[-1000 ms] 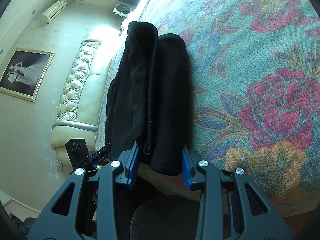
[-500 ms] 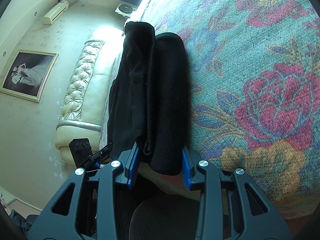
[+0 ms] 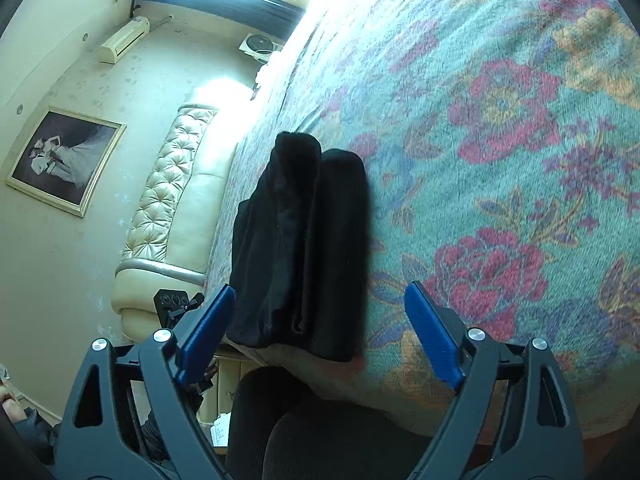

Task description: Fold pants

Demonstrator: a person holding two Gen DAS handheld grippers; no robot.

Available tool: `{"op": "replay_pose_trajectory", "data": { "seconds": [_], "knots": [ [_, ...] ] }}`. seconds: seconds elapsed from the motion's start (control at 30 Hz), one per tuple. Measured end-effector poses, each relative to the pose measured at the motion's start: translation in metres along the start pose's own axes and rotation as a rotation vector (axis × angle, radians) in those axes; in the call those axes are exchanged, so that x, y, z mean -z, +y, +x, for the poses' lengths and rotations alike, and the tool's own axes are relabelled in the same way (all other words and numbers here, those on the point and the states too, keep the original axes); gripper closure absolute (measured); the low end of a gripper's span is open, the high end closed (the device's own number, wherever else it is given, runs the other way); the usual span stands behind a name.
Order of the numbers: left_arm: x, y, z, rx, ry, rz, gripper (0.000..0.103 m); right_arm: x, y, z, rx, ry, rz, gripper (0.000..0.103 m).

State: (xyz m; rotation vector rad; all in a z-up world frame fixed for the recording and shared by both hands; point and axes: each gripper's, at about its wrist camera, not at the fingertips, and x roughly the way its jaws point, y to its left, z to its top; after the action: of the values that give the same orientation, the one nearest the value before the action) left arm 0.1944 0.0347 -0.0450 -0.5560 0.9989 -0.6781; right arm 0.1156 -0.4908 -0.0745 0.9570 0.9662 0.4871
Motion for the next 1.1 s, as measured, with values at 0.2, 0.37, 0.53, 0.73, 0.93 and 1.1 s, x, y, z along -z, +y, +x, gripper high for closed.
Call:
{"op": "replay_pose_trajectory", "data": {
  "seconds": [0.2, 0.37, 0.53, 0.73, 0.93, 1.1],
  "knots": [
    [-0.024, 0.003, 0.056, 0.028, 0.07, 0.003, 0.018, -0.031, -0.012, 0.031, -0.024, 0.013, 0.045, 0.013],
    [-0.039, -0.003, 0.082, 0.048, 0.089, 0.036, 0.018, -0.053, -0.007, 0.058, -0.033, 0.053, 0.036, 0.013],
    [-0.056, -0.002, 0.099, 0.068, 0.096, 0.008, 0.018, -0.069, -0.001, 0.081, -0.037, 0.057, 0.029, 0.013],
    [-0.076, -0.006, 0.118, 0.069, 0.113, -0.004, 0.018, -0.084, 0.007, 0.099, -0.043, 0.056, 0.033, 0.01],
    [-0.08, -0.015, 0.13, 0.036, 0.141, 0.049, 0.017, -0.087, 0.012, 0.107, -0.046, 0.069, 0.026, 0.01],
    [-0.085, -0.01, 0.133, 0.066, 0.136, 0.012, 0.017, -0.089, 0.013, 0.11, -0.021, 0.083, 0.017, 0.016]
  ]
}}
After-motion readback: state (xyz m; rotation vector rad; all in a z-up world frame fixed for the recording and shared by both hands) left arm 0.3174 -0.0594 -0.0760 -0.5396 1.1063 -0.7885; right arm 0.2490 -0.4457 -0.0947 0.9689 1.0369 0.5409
